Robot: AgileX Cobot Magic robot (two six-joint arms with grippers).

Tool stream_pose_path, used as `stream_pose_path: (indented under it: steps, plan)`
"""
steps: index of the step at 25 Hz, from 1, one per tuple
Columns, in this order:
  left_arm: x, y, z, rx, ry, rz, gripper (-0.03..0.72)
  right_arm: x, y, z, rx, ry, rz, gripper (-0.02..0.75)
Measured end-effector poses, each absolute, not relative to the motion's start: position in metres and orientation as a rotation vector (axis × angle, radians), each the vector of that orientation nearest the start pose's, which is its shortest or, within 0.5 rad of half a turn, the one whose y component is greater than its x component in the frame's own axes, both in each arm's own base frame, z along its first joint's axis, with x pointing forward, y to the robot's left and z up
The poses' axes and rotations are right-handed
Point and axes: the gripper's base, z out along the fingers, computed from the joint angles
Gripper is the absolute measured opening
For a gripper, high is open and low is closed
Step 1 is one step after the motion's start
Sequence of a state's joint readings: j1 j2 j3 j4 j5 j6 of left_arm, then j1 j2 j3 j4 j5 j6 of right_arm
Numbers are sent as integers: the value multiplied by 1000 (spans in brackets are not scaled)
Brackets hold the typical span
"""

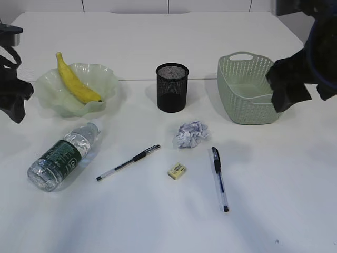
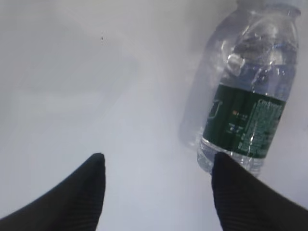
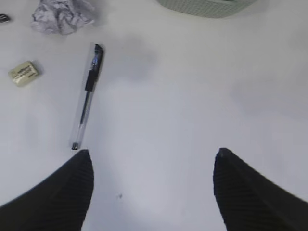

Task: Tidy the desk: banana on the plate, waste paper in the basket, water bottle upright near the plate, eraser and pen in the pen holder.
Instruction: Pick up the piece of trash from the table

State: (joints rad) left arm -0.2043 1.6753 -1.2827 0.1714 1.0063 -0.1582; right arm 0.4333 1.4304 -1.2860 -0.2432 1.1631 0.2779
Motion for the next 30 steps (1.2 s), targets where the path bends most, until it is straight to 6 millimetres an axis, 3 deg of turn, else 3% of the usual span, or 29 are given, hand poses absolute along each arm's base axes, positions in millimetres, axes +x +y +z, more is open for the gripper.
stream_pose_path:
  steps: [6,13,20,30]
  plan:
    - [325,-58,262,198,2872,101,484,265,111,325,-306,2750,-76,575]
    - [295,-58,264,153,2868,-30,482,284,123,300,-333,2807,-80,575]
    - [276,-62,293,148,2773,-158,471,328,151,284,-349,2808,14,575]
    - [269,-60,295,162,2812,-152,464,393,185,245,-389,2836,19,575]
